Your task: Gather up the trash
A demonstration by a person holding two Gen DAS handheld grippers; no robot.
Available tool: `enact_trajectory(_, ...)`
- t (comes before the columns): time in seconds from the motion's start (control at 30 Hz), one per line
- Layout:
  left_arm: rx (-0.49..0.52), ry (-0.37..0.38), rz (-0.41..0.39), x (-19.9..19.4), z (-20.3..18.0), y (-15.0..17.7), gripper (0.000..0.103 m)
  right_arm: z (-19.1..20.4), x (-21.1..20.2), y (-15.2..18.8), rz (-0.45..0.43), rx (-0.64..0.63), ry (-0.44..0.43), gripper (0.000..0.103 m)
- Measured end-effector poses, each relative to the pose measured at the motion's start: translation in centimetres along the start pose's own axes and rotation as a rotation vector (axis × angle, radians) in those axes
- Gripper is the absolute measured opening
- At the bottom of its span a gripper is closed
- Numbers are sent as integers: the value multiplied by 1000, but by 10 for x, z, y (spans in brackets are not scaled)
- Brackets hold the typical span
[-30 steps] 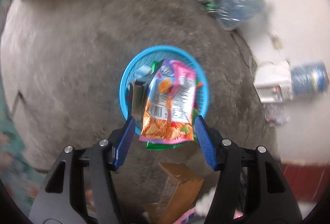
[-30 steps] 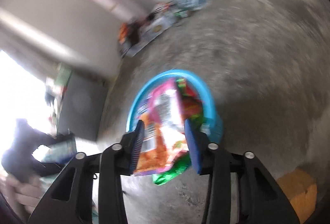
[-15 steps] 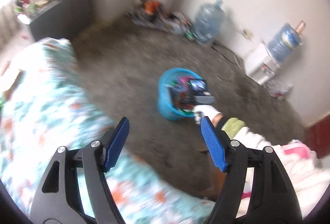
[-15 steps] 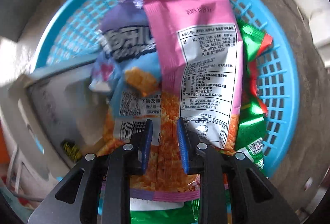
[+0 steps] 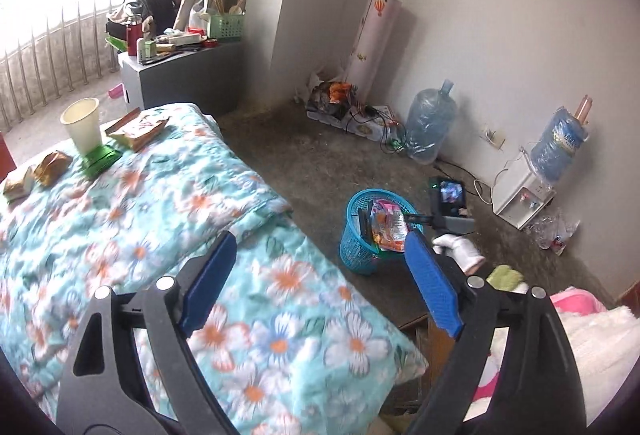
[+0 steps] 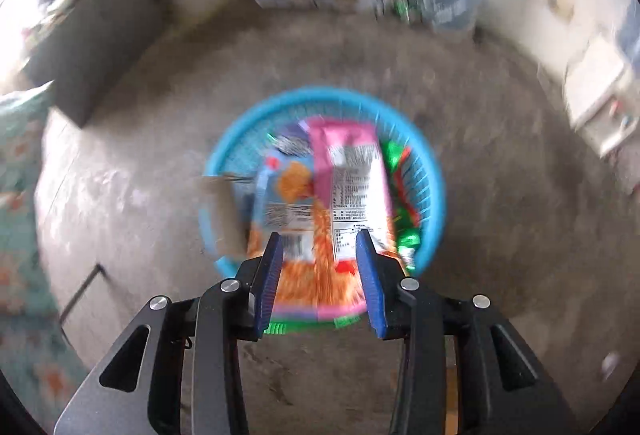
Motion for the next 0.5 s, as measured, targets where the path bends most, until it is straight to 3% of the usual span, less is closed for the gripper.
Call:
enact_trajectory(0.13,-68,4,-38,-26,3,26,86,32,-112,17,-155,-128,-25,48)
enact_trajectory(0.27,-178,-13,-82,-55,17,49,91,81,-228,57,-328,-235,-96,68)
enact_trajectory(0.4,-295,-101,-136,-77,36,68,94,121,-311,115,-439,-268,-194,88)
enact_trajectory(0.5,-346,-214,-139,-88,48,84,94,153,-349,155,-468,-311,-235,96)
Point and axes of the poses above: each gripper's, at about its wrist camera, not at the fingertips, and x roughly the way its jaws point, z to its left, y to its underside, the point moved 7 cm from there along x, roughly the way its jaws point, and after that the axes turned 4 degrees about z, right-handed, at the moved point
